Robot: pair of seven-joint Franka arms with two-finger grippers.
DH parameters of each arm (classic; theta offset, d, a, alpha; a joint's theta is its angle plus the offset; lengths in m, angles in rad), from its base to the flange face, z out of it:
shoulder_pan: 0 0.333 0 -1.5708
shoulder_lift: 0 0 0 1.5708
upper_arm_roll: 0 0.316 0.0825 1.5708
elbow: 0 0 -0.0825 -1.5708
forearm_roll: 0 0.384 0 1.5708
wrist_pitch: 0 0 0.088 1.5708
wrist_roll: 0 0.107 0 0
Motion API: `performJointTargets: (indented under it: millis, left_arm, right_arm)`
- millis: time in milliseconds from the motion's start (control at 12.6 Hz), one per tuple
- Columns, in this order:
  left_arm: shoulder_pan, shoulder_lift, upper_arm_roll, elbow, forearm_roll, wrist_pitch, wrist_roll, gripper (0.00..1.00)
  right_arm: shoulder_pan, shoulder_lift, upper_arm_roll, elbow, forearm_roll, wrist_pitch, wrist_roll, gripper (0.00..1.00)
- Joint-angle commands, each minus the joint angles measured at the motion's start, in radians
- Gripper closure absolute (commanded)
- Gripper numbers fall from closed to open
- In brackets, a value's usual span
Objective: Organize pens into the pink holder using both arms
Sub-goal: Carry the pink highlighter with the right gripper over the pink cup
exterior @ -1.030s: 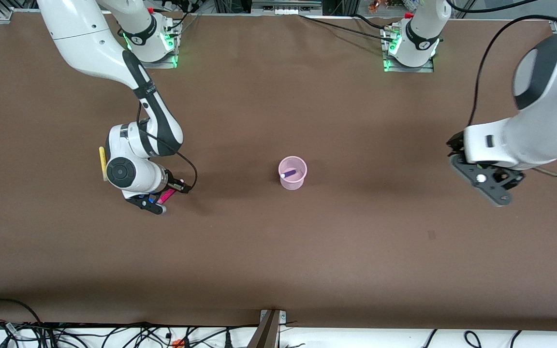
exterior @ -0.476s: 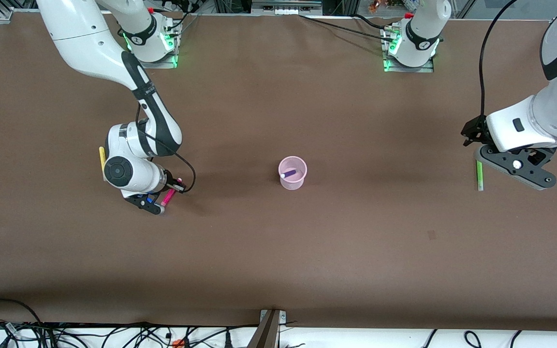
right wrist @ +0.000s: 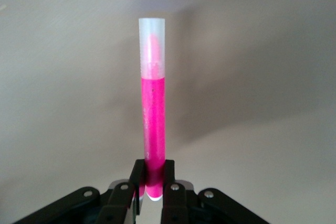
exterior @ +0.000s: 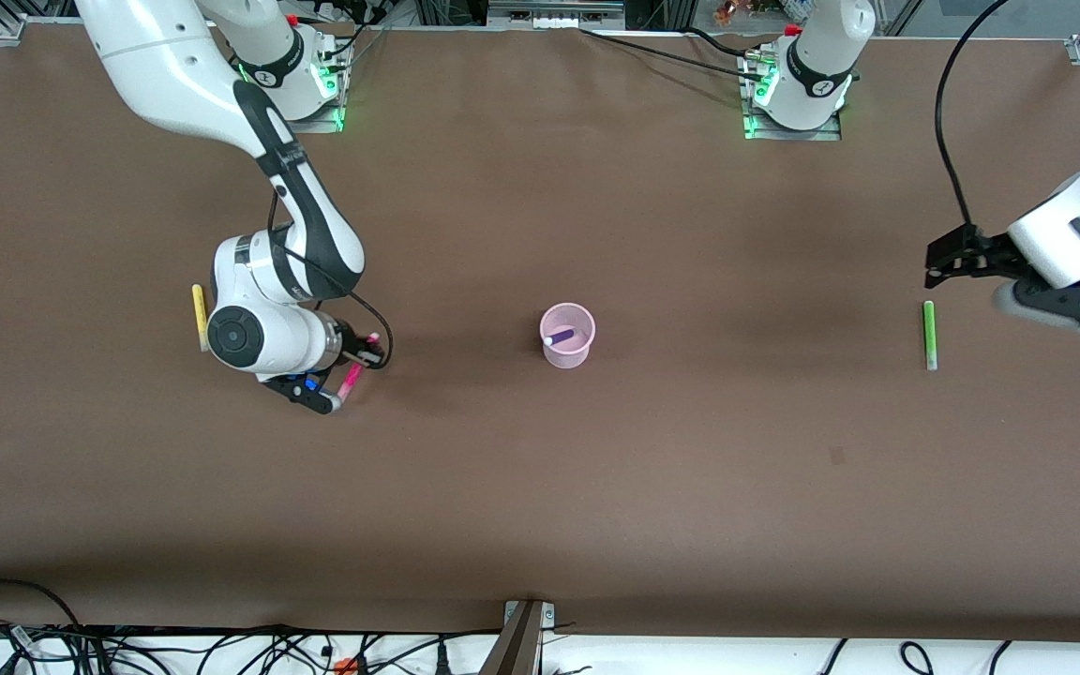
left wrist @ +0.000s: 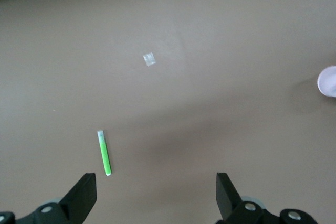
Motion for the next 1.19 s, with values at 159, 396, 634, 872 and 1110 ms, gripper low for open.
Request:
performJointTargets:
  millis: [159,396,634,872,1110]
  left_arm:
    - [-0.070,-0.165,0.020,-0.217,0.053,0.080,-0.192,0.00]
    - [-0.053,-0.156,0.015,-0.209,0.039,0.079,-0.200,0.00]
    - [-0.054,-0.154,0.009,-0.201,0.038,0.079,-0.202,0.00]
    - [-0.054,-0.154,0.009,-0.200,0.021,0.077,-0.203,0.00]
    - [-0.056,-0.156,0.008,-0.201,0.021,0.070,-0.202,0.00]
  right_arm:
    - [-0.002,-0.025,0.086,0.108,0.350,-0.197,0.213,1.00]
    - [0.004,-0.024,0.142,0.133,0.602,-0.177,0.355,1.00]
    - [0.044,0.001,0.150,0.133,0.880,-0.101,0.411,1.00]
    - [0.122,0.025,0.150,0.125,1.033,0.016,0.411,1.00]
    - [0.194,0.079,0.150,0.131,1.110,0.149,0.406,1.00]
